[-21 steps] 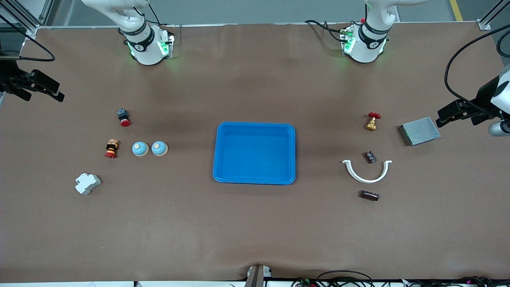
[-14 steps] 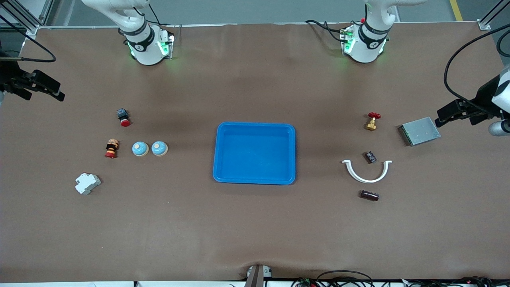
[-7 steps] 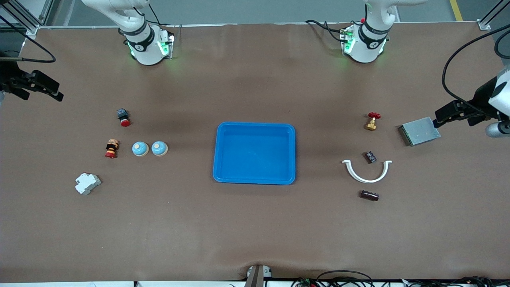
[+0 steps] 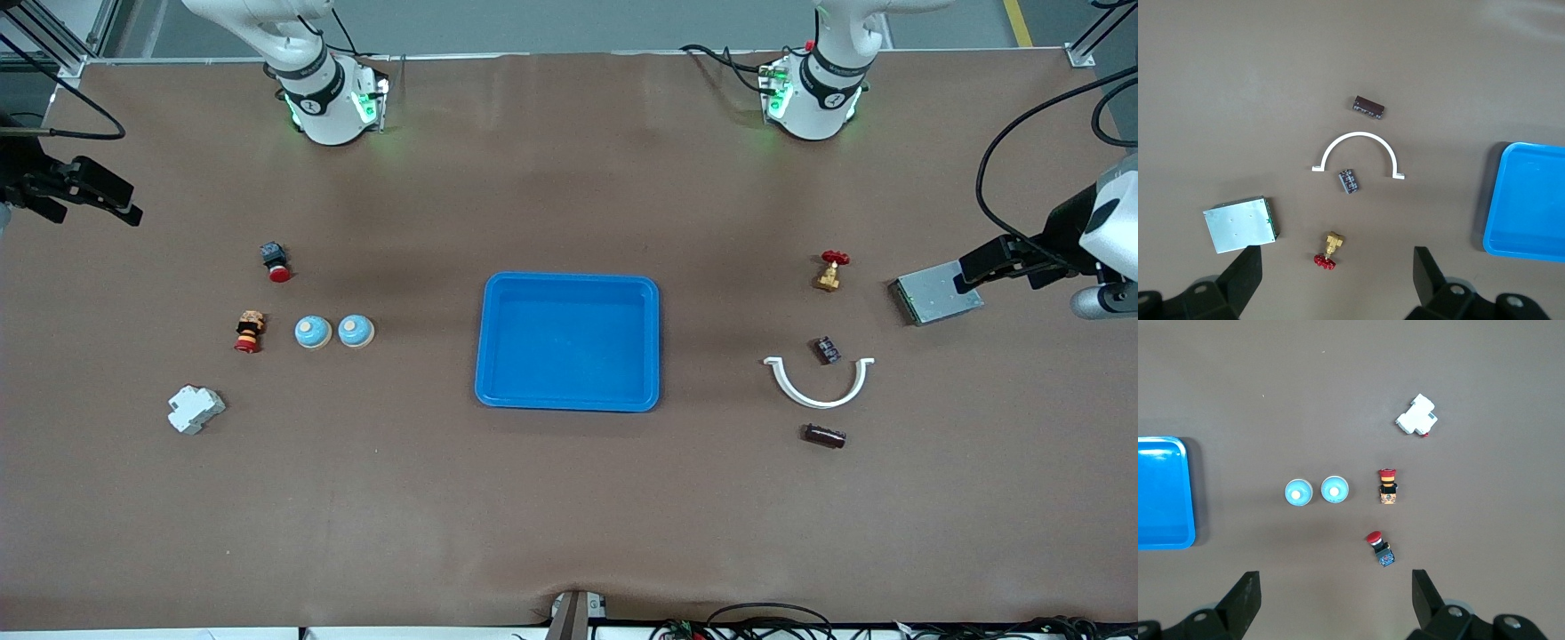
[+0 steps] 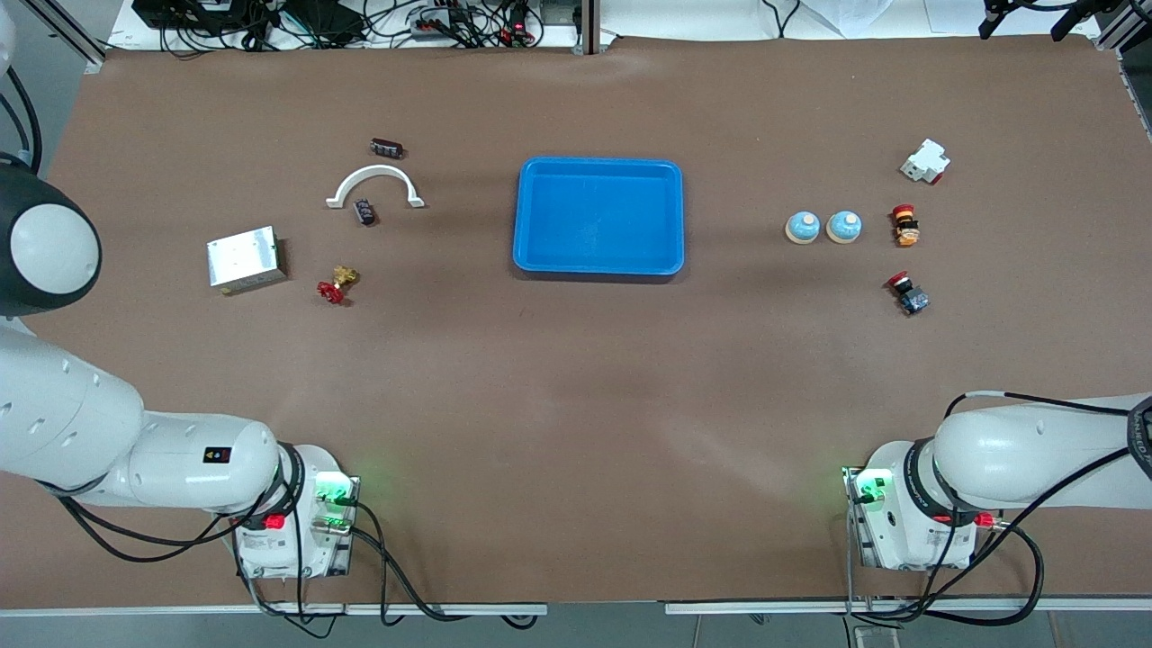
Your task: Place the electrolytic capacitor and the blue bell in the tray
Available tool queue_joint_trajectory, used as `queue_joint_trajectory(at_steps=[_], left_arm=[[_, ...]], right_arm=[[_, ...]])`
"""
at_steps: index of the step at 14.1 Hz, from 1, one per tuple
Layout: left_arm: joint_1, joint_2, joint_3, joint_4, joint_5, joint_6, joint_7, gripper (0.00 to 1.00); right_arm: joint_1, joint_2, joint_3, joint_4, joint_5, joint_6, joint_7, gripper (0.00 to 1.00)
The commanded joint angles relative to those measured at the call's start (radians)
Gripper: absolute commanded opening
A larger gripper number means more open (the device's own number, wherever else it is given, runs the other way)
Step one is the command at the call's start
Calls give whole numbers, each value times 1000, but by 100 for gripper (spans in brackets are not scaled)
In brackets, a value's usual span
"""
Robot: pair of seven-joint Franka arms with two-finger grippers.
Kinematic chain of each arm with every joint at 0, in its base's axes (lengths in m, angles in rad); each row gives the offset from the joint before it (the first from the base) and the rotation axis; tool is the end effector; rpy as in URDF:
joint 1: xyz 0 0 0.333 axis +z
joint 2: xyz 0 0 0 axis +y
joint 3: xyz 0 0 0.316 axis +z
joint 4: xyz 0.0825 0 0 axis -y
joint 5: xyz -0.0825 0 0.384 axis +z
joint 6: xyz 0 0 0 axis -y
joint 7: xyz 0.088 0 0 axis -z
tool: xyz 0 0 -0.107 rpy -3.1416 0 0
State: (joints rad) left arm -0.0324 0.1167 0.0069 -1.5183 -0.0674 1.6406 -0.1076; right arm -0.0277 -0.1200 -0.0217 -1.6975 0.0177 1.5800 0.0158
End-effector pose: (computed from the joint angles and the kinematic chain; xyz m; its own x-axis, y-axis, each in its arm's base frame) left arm 0.5955 -0.0222 0.5887 0.9963 0.0864 -0.0017 0.0863 -0.9940 0.0666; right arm 0.5163 -0.0243 0.6298 0.9979 -0.0652 0.0021 -0.0651 -0.9977 -0.0203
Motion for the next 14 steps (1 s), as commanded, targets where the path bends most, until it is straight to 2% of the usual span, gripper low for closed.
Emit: queue_joint_trajectory(at_steps=[1,6,8,12,14], left_arm=[[0,34,1,21,-23,1,-50,100],[-18,133,-5,21,-9,1,-122,100],[-11,176,-4,26,-20,28,-206,100],[-49,259,-4,17,-6,51,-241,100],[-37,270,-7,-8,-9,88,-247,100]], right_arm=[[5,-14,-1,-11,-4,2,0,100],[6,-14,0,-53,-2,12,6,100],[6,-14,0,-77,1,28,6,100],[8,-23,0,-183,2,92,12,100],[23,-24,0,-241,2,153,15,100]])
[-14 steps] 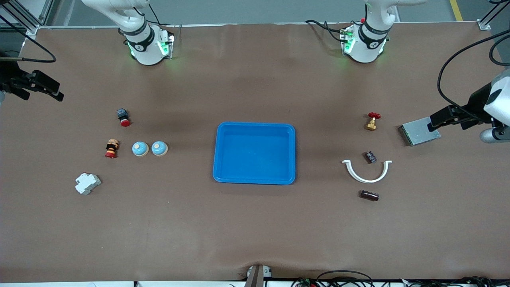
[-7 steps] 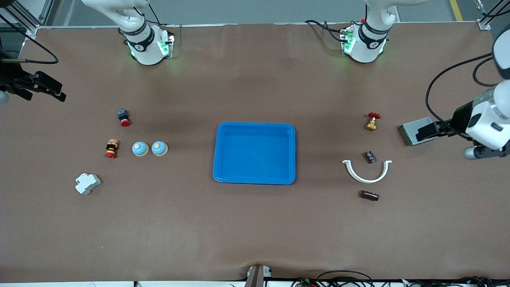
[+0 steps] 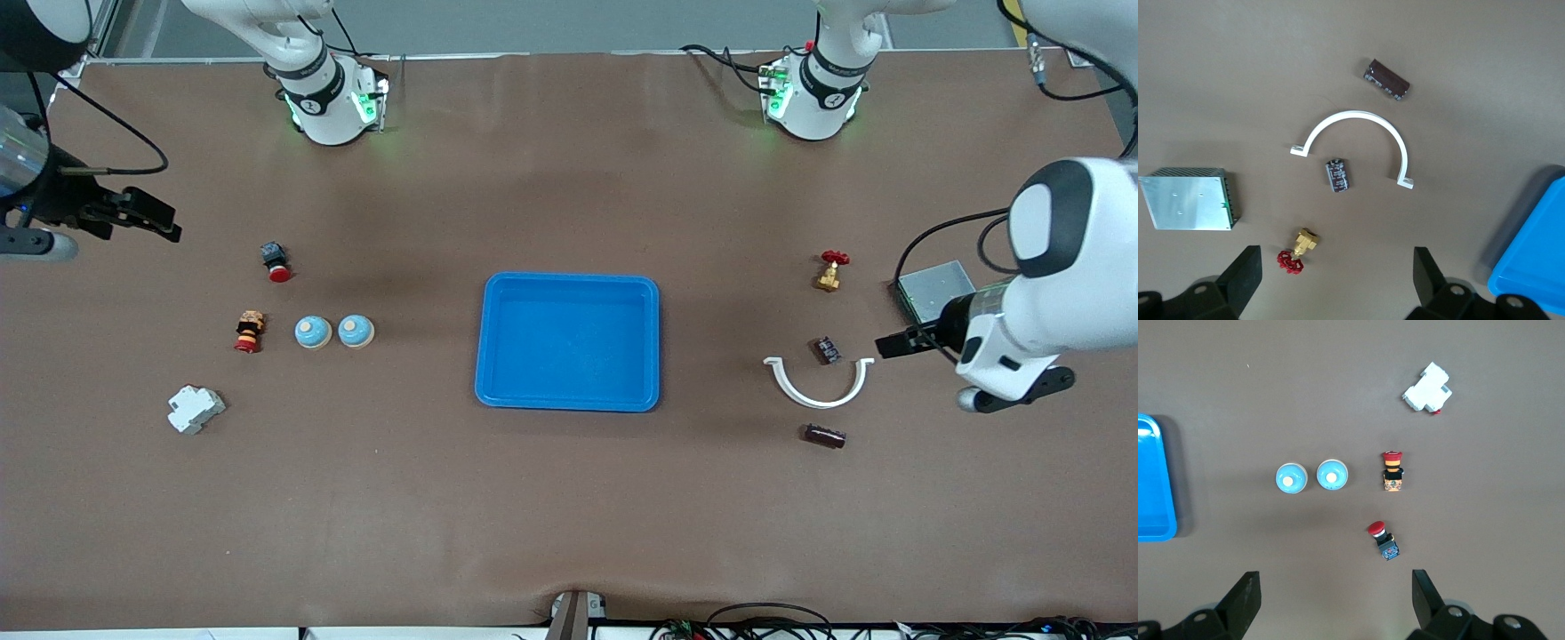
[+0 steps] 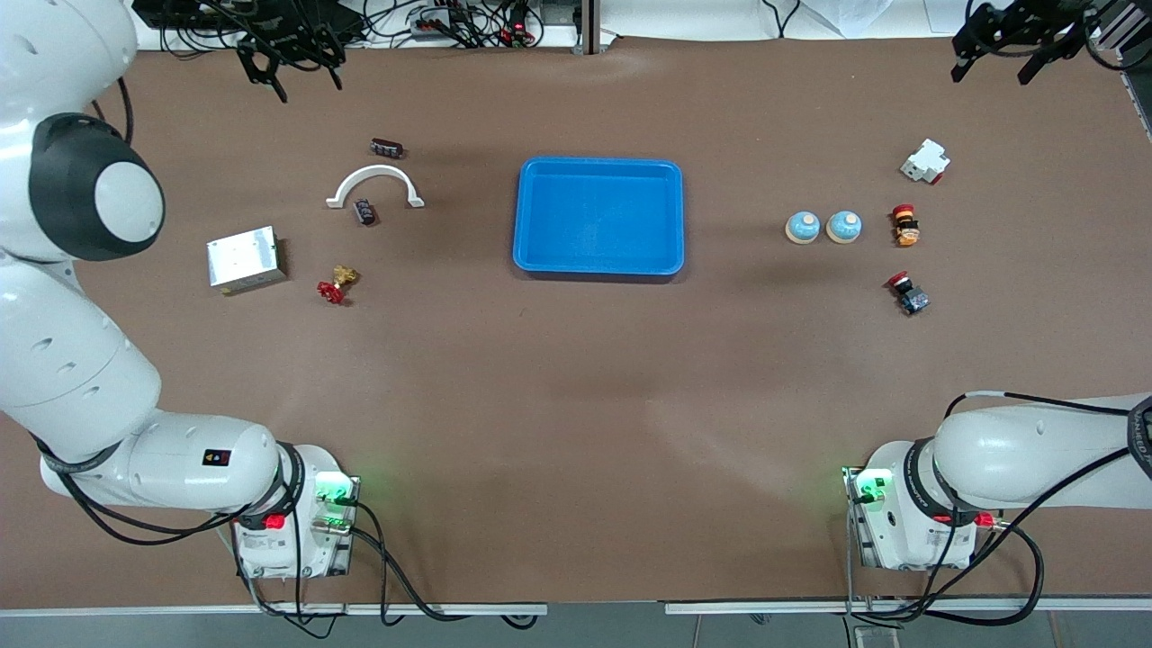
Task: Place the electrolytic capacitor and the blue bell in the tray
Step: 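Reach the right gripper to a blue bell while the left gripper reaches a capacitor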
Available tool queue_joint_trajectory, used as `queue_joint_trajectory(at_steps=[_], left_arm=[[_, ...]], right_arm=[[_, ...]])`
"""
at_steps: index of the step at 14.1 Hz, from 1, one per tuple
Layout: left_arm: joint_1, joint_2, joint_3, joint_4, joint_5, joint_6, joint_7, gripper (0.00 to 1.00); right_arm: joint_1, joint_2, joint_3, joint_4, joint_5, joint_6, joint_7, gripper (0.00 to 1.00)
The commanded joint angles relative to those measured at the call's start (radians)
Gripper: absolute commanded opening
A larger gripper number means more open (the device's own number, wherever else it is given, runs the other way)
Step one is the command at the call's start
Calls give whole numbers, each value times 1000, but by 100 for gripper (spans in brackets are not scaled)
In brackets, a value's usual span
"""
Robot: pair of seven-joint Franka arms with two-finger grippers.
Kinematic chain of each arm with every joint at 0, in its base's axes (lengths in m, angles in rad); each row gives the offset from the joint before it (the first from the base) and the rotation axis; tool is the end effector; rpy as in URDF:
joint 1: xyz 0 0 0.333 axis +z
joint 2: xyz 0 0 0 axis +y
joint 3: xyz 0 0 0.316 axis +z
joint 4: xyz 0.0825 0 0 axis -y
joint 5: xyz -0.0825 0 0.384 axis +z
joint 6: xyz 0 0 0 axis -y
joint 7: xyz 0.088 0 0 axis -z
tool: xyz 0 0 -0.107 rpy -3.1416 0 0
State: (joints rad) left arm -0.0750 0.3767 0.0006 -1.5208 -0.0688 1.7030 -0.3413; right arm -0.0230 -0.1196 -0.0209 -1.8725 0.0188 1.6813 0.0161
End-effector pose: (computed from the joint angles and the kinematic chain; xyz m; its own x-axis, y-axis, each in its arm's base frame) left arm 0.6466 -0.0548 0.4296 0.9400 0.2734 -0.2041 0.2785 -0.9604 -0.0036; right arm 0.5165 -0.0213 0.5552 0.9955 -0.0616 -0.0719 -0.0632 -0.9978 -0.0198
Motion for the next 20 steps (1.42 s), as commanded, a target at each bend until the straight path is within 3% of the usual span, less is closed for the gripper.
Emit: queue_joint_trajectory(at_steps=[1,4,7,13,20], left_arm=[[0,11,1,-36,-8,58,-15,100],[-8,11,2,-143,-5,187,-60,100],[-6,11,2,-200,12,202,-120,100],[-16,91,1,-223,90,293,-255,100],[-12,76,-1,-335,86,454,-367,100]], right_arm=[[20,-26,-1,-107,1,93,18,100],[44,-28,-1,-212,1,213,68,100],[72,-26,-1,-316,1,357,110,100],[118,17,-1,-454,15,584,208,100],[239,240,-1,-519,15,903,404,100]])
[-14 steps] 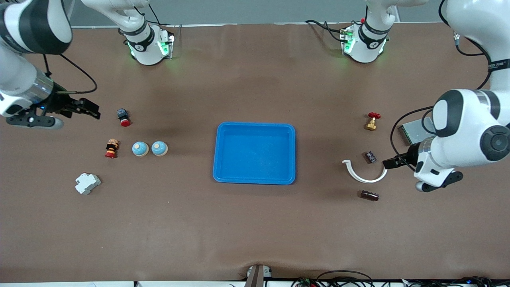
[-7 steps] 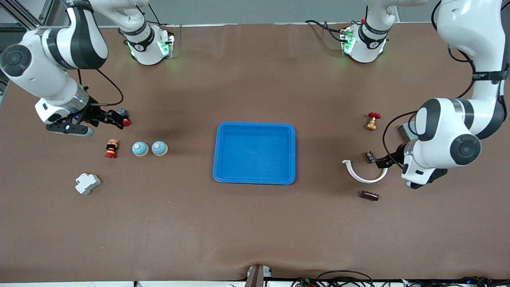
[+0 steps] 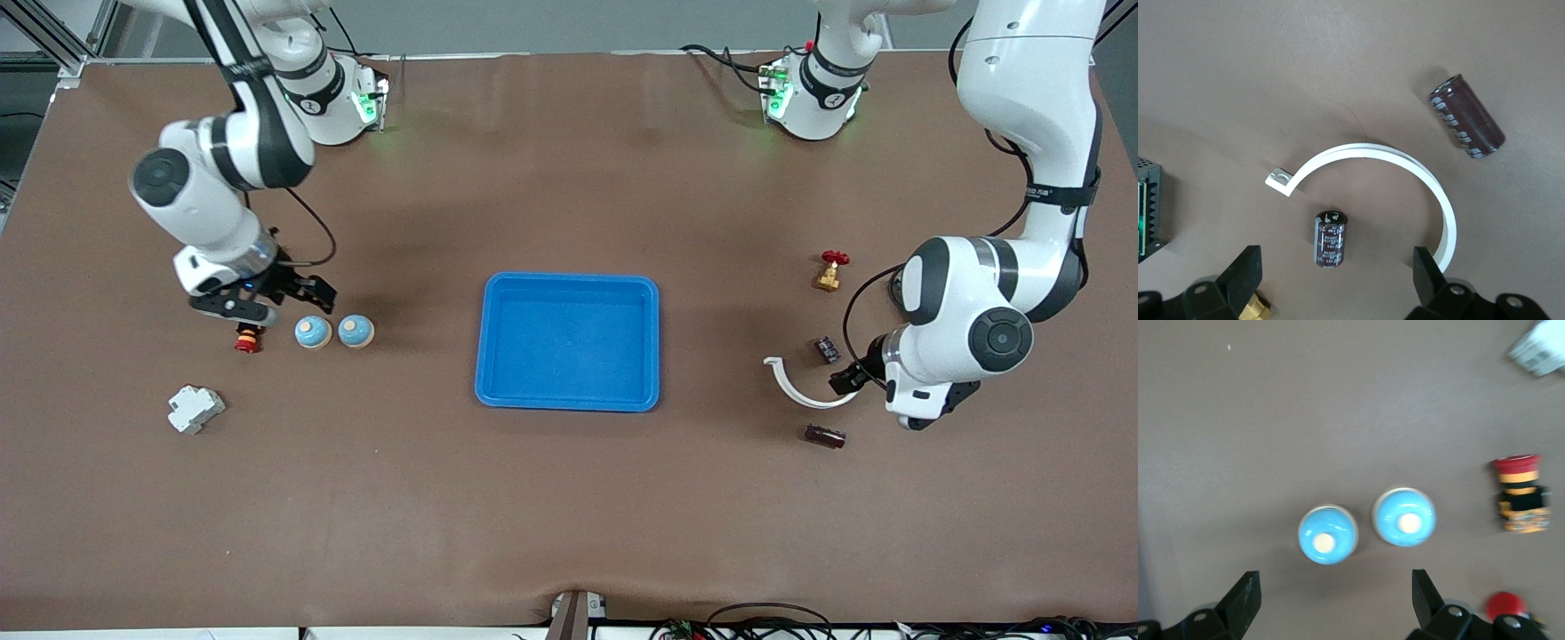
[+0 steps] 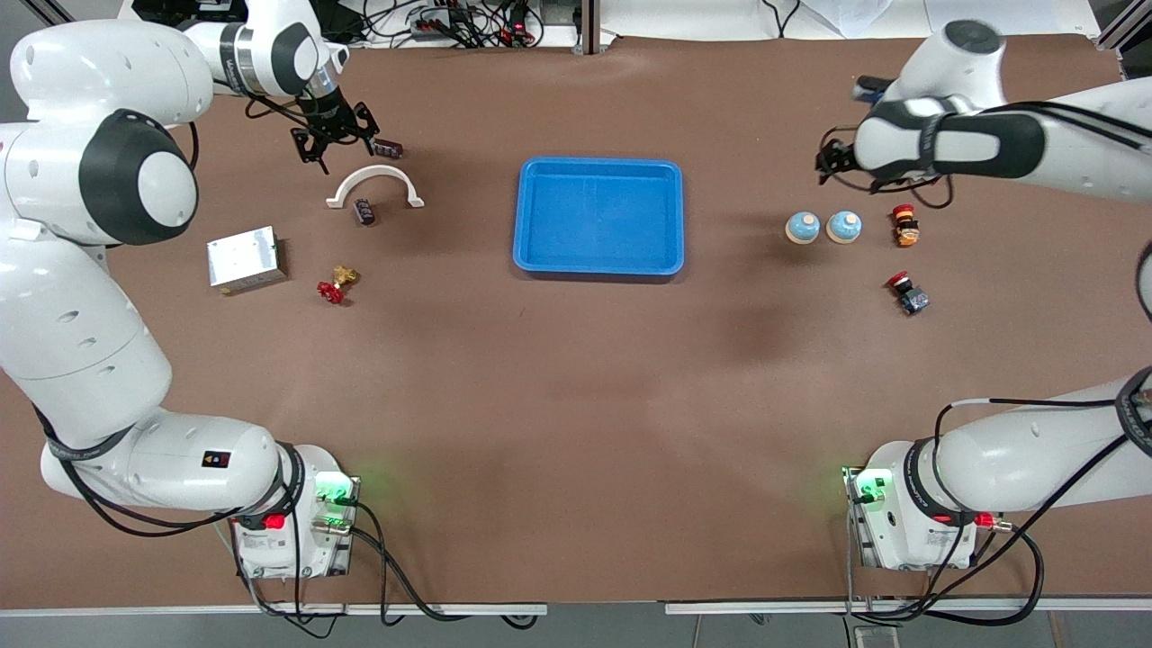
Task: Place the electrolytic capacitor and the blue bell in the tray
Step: 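Reach the right gripper to a blue bell while the left gripper reaches a capacitor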
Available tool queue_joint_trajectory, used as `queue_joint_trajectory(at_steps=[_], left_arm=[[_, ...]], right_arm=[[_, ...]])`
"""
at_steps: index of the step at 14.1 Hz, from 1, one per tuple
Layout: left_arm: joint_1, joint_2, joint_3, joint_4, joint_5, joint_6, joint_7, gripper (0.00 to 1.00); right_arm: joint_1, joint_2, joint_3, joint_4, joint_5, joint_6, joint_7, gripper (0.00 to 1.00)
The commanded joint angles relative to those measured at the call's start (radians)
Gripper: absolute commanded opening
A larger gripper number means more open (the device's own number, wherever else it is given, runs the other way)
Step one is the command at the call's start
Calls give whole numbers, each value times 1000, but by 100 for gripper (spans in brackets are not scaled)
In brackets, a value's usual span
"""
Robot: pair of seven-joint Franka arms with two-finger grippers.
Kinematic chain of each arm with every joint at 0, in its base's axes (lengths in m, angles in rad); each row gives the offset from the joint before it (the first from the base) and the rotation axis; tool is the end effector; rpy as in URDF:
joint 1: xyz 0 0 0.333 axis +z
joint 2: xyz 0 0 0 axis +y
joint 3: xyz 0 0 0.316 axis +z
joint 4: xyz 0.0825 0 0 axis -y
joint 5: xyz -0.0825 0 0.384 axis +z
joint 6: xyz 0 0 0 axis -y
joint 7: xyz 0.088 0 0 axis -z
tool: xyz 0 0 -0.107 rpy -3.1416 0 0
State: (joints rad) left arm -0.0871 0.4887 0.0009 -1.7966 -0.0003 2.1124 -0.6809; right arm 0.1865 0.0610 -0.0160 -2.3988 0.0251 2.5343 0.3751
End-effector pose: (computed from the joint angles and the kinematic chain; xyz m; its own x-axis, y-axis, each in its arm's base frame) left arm 0.6313 -0.0546 0.2634 0.8167 0.5614 -0.1336 0.5510 -0.8274 -0.1084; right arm 0.4961 0.0851 0.2971 0.9726 -0.2236 0.0637 -0.2213 -0.9744 -0.0410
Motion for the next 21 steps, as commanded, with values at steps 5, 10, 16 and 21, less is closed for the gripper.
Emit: queue_joint_trajectory(at_steps=[5,10,16,21], left_arm=[[1,-77,-7,-176,8,159,-66,100],[0,-79,-9,-227,8,172,-66,100],[-3,-41,-9,-262,8,274,-66,100],[-3,-12,-9,-254,8,287,-66,100]], right_arm=[[31,155,-5,7,9,145,47,100],[33,243,-5,10,9,227,47,100],[33,290,-2,16,10,258,56,100],[33,290,-1,24,10,256,56,100]])
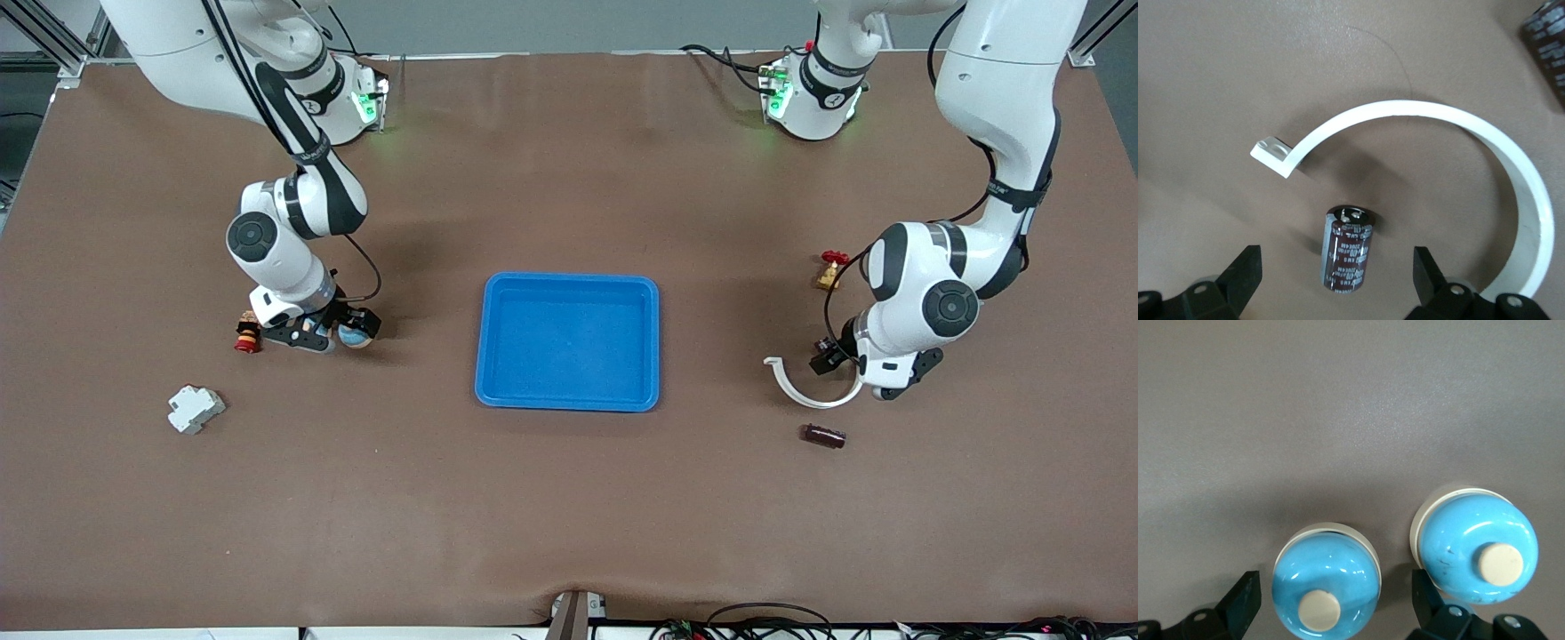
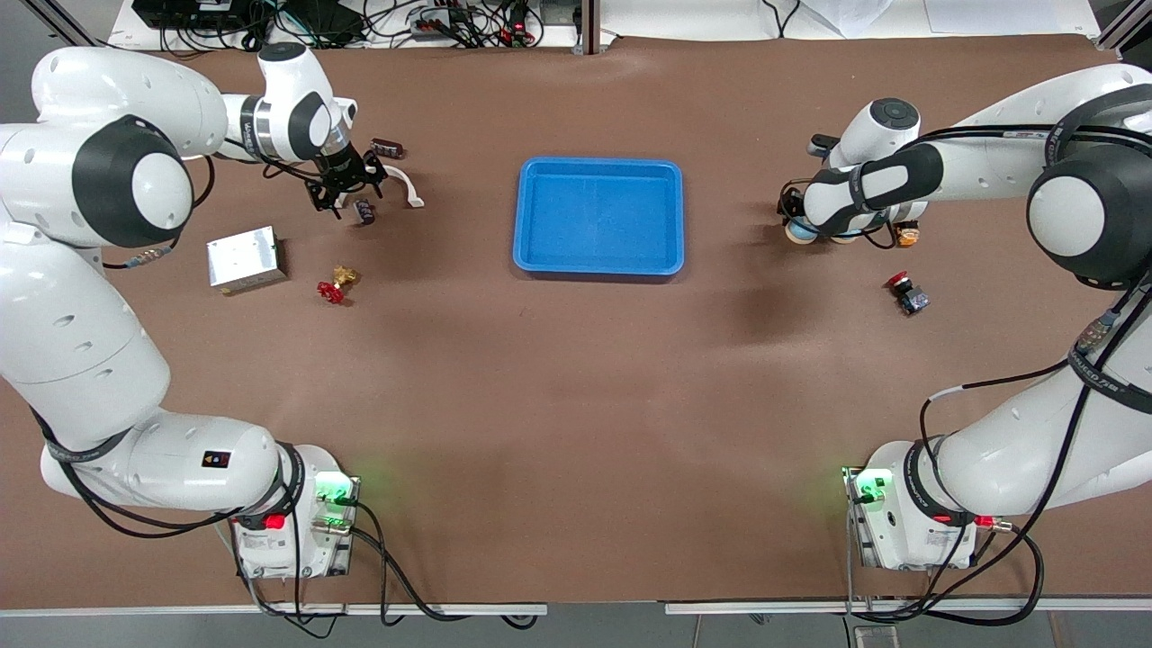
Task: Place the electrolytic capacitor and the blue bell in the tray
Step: 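Close the right gripper on the bell while the left gripper grips the capacitor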
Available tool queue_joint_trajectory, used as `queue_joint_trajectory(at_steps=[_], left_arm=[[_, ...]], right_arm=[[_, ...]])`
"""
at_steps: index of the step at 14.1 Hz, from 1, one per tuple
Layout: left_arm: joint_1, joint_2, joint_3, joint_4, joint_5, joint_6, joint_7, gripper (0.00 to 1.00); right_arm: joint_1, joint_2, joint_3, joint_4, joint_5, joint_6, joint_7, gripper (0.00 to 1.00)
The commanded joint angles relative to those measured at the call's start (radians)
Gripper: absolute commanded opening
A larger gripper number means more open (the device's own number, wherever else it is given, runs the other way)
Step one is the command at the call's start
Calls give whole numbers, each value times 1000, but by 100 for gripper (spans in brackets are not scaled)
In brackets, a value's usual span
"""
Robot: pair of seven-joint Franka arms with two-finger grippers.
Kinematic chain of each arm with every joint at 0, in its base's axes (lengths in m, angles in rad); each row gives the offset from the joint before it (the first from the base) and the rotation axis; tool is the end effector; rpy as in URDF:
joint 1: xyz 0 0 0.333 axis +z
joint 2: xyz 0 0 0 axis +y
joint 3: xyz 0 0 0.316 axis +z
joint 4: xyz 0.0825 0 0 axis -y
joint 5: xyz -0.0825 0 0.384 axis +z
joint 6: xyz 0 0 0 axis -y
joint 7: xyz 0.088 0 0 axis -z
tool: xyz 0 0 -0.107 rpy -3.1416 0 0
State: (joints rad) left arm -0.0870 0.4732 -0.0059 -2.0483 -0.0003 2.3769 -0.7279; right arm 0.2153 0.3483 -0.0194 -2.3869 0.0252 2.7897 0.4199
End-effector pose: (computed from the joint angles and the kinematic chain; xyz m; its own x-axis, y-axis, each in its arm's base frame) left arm 0.5769 -0.0538 0.1936 0.7968 0.5943 -0.1095 0.5870 -0.8042 -0.0937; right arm 0.4973 0.0971 0.1797 0.9686 -0.2439 0.0485 -0.2429 -0.9697 -0.0253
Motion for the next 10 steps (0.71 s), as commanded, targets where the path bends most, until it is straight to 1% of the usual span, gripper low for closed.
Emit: queue_joint_trajectory(at_steps=[1,4,8,9,10], left_arm=[[-4,10,-2,0,6,24,-19,100],[-10,28,-2,3,6,54,-19,100],[-8,33,-9,3,5,62,-21,100],[-8,33,-9,3,5,62,-21,99],[-8,33,-9,3,5,62,-21,85]], right_arm=[[4,3,3,14,12,1,16,100],[6,5,3,15,12,1,16,100],[10,17,3,26,12,1,16,100],[13,17,3,32,12,1,16,94],[19,17,4,32,12,1,16,85]])
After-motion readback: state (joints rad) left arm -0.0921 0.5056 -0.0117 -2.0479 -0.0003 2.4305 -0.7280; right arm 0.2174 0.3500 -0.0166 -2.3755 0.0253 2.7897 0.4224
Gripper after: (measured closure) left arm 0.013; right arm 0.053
